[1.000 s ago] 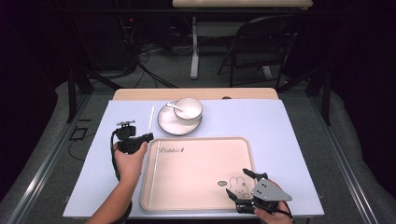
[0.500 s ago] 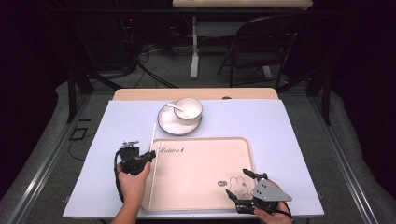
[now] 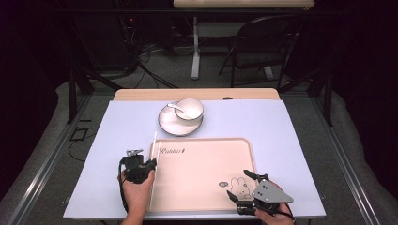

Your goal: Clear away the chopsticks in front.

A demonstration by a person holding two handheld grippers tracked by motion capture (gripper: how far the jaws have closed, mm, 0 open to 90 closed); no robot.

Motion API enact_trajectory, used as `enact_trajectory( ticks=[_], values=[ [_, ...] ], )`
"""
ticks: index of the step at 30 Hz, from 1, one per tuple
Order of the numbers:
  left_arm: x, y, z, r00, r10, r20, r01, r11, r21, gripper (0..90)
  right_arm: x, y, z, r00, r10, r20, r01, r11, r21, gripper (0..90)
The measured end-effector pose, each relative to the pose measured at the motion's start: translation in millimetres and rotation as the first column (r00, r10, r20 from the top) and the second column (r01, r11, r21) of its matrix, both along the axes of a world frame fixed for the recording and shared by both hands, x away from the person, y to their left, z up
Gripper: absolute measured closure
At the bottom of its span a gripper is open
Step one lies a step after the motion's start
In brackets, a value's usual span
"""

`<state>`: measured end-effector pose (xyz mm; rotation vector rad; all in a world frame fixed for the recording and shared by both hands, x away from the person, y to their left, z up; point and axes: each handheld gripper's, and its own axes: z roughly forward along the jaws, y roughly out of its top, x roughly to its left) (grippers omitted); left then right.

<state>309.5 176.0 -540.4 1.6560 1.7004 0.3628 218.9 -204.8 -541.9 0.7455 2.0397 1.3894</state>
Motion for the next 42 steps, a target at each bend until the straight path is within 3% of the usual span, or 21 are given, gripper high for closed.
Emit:
enact_trajectory(
  ticks=[15, 42],
  values=[
    [-0.5, -0.9, -8.7, 0.9999, -0.001, -0.016, 0.002, 0.9997, 0.025, 84.3, -0.2, 0.1, 0.1, 1.0000, -0.001, -0.002, 0.001, 1.000, 0.004, 14.2],
    [-4.5, -2.3, -14.5, 0.9998, 0.007, -0.020, -0.006, 0.9997, 0.023, 84.1, -0.1, 0.0, 0.1, 1.0000, 0.002, 0.001, -0.002, 1.000, 0.001, 14.2]
  ],
)
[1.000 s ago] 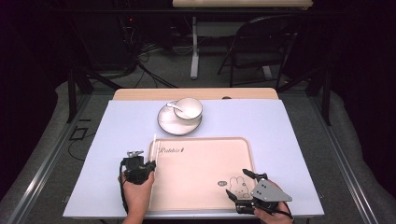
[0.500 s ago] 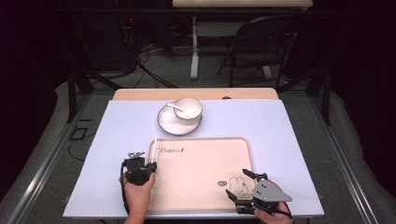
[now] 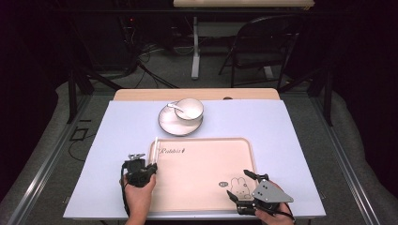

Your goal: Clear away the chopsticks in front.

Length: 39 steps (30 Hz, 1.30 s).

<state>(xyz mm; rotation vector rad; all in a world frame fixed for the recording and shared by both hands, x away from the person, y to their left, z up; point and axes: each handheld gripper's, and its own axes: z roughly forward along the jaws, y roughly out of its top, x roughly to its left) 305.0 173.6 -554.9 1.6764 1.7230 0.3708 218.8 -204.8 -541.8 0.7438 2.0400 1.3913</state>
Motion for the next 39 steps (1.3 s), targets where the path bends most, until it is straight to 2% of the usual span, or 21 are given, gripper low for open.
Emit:
enact_trajectory(
  ticks=[11, 12, 23, 39],
  values=[
    [-1.2, -0.3, -0.7, 1.0000, 0.000, 0.007, 0.000, 1.0000, 0.003, 83.8, 0.0, 0.0, 0.0, 1.0000, -0.001, 0.000, 0.001, 1.000, 0.001, 14.2],
    [-1.7, 0.2, -2.0, 0.9998, 0.002, 0.019, -0.002, 1.0000, -0.005, 83.8, 0.0, 0.0, 0.0, 1.0000, -0.001, 0.000, 0.001, 1.000, 0.001, 14.2],
    [-1.8, 1.8, -2.8, 0.9998, 0.008, 0.020, -0.008, 0.9995, -0.031, 82.7, 0.0, 0.2, 0.0, 1.0000, 0.000, 0.001, 0.000, 1.000, 0.000, 14.2],
    [-2.7, 4.0, -2.6, 0.9995, 0.020, 0.025, -0.019, 0.9991, -0.037, 83.8, -0.1, 0.4, -0.2, 1.0000, -0.001, -0.003, 0.001, 1.000, 0.001, 14.2]
  ],
)
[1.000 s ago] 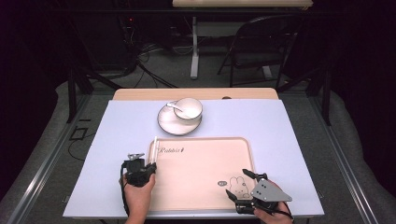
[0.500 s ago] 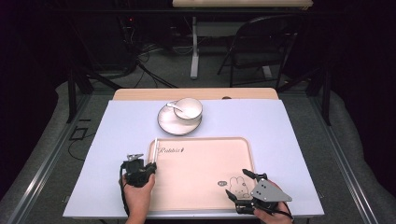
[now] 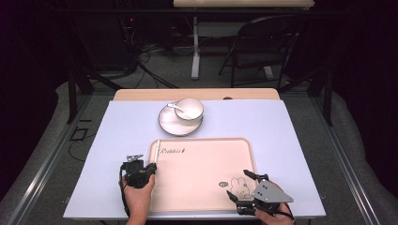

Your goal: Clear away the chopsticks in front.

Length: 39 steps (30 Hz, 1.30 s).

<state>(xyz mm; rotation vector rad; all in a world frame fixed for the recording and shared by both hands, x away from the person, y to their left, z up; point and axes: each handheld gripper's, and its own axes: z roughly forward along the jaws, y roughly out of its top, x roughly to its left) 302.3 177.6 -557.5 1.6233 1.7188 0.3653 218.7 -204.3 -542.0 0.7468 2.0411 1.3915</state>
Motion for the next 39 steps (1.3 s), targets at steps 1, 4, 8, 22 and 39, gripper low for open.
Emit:
enact_trajectory(
  ticks=[1, 4, 8, 22, 39],
  values=[
    [-0.2, 0.3, 0.4, 1.0000, -0.004, 0.000, 0.004, 1.0000, 0.004, 82.6, -0.1, 0.0, 0.0, 1.0000, 0.001, 0.000, -0.001, 1.000, 0.000, 14.2],
    [-0.5, 0.3, 1.6, 1.0000, -0.003, -0.001, 0.003, 0.9999, 0.014, 81.9, 0.0, 0.0, 0.0, 1.0000, 0.001, -0.001, -0.001, 1.000, 0.001, 14.2],
    [0.1, 0.6, 2.5, 1.0000, -0.006, -0.002, 0.006, 0.9997, 0.024, 80.5, -0.1, 0.2, 0.0, 1.0000, 0.001, -0.002, -0.001, 1.000, 0.002, 14.2],
    [-0.1, 3.1, 10.2, 0.9996, -0.027, 0.010, 0.027, 0.9993, 0.027, 65.5, 0.0, 0.0, 0.1, 1.0000, 0.001, -0.001, -0.001, 1.000, 0.001, 14.2],
    [6.3, -2.1, 23.3, 0.9948, -0.102, 0.002, 0.101, 0.9932, 0.058, 49.6, 0.0, -0.2, 0.1, 1.0000, 0.001, 0.000, -0.001, 1.000, -0.001, 14.2]
  ],
)
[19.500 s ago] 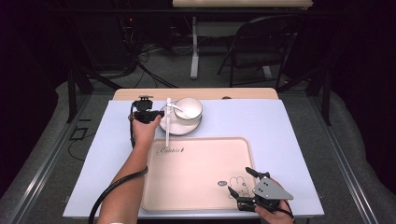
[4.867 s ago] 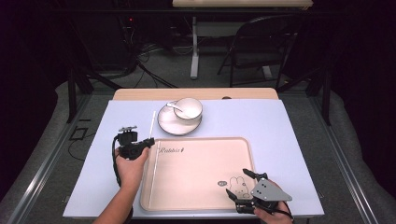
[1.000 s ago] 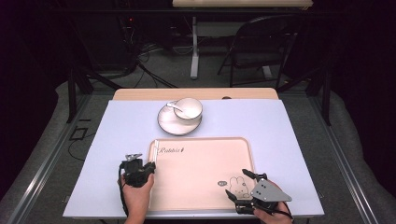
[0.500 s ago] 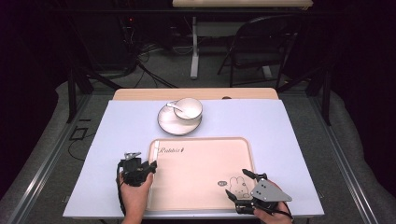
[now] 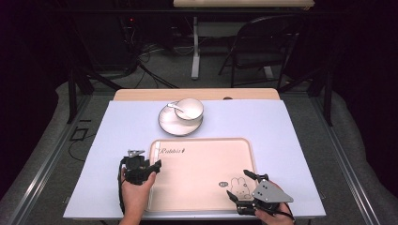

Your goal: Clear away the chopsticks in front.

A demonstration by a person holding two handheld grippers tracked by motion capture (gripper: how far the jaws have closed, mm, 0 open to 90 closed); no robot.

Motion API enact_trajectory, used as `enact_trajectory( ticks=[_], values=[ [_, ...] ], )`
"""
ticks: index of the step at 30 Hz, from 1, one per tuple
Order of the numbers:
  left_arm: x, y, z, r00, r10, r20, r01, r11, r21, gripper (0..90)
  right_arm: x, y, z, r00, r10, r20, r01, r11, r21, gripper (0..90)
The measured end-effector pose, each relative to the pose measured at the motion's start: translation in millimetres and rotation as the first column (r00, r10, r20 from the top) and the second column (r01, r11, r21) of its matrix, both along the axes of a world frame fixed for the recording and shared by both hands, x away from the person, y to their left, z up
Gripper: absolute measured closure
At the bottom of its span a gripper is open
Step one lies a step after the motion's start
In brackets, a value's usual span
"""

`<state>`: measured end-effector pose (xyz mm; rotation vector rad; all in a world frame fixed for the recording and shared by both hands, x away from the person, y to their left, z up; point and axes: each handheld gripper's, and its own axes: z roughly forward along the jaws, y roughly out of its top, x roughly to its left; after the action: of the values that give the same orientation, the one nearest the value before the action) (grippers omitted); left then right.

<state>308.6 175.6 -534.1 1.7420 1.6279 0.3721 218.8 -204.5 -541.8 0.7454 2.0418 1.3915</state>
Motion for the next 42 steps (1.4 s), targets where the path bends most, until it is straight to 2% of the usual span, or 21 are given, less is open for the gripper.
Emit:
enact_trajectory(
  ticks=[5, 6, 7, 8, 9, 13, 17, 20, 25, 27, 31, 37, 42],
  values=[
    [0.0, 0.0, 0.0, 1.0000, 0.000, 0.000, 0.000, 1.0000, 0.000, 48.7, -0.1, 0.0, 0.0, 1.0000, 0.000, 0.000, 0.000, 1.000, 0.000, 14.2],
    [8.8, 1.3, 5.0, 0.9998, -0.016, -0.012, 0.016, 0.9996, 0.024, 48.7, -0.1, 0.0, 0.0, 1.0000, 0.000, 0.000, 0.000, 1.000, 0.000, 14.2],
    [8.8, 1.3, 5.0, 0.9998, -0.016, -0.012, 0.016, 0.9996, 0.024, 43.1, -0.1, 0.0, 0.0, 1.0000, 0.000, 0.000, 0.000, 1.000, 0.000, 14.2],
    [8.8, 1.3, 5.0, 0.9998, -0.016, -0.012, 0.016, 0.9996, 0.024, 43.1, 0.0, 0.0, 0.0, 1.0000, 0.000, 0.001, 0.000, 1.000, 0.000, 14.2],
    [13.0, 1.3, 6.8, 0.9996, -0.020, -0.020, 0.021, 0.9988, 0.045, 43.1, 0.0, 0.0, 0.0, 1.0000, 0.000, 0.001, 0.000, 1.000, 0.000, 14.2],
    [19.4, 1.9, 10.8, 0.9987, -0.043, -0.029, 0.044, 0.9978, 0.048, 36.8, -0.2, 0.2, -0.1, 1.0000, 0.000, -0.002, 0.000, 1.000, 0.001, 14.2],
    [24.5, 1.8, 15.8, 0.9980, -0.063, -0.011, 0.063, 0.9953, 0.073, 34.6, -0.1, 0.0, 0.0, 1.0000, 0.000, 0.001, 0.000, 1.000, 0.000, 14.2],
    [28.6, 1.4, 18.4, 0.9962, -0.087, 0.000, 0.087, 0.9904, 0.108, 32.2, -0.1, 0.1, -0.1, 1.0000, 0.000, -0.002, 0.000, 1.000, 0.001, 14.2],
    [33.4, -0.6, 22.2, 0.9955, -0.094, 0.000, 0.094, 0.9891, 0.113, 35.0, -0.1, 0.1, 0.0, 1.0000, 0.000, 0.000, 0.000, 1.000, 0.000, 14.2],
    [34.4, -0.9, 22.6, 0.9956, -0.094, -0.004, 0.094, 0.9895, 0.110, 34.8, -0.2, 0.2, -0.1, 1.0000, 0.000, -0.002, 0.000, 1.000, 0.001, 14.2],
    [40.1, -2.7, 23.1, 0.9952, -0.097, -0.015, 0.098, 0.9868, 0.129, 32.8, -0.2, 0.3, -0.1, 1.0000, -0.001, -0.002, 0.001, 1.000, 0.001, 14.2],
    [47.2, -2.4, 24.8, 0.9937, -0.108, -0.030, 0.110, 0.9897, 0.092, 31.1, -0.2, 0.3, -0.1, 1.0000, -0.001, -0.002, 0.001, 1.000, 0.001, 14.2],
    [53.5, -2.8, 28.8, 0.9926, -0.117, -0.033, 0.119, 0.9899, 0.077, 31.1, -0.3, 0.4, -0.1, 1.0000, -0.001, -0.003, 0.001, 1.000, 0.001, 14.2]
  ],
)
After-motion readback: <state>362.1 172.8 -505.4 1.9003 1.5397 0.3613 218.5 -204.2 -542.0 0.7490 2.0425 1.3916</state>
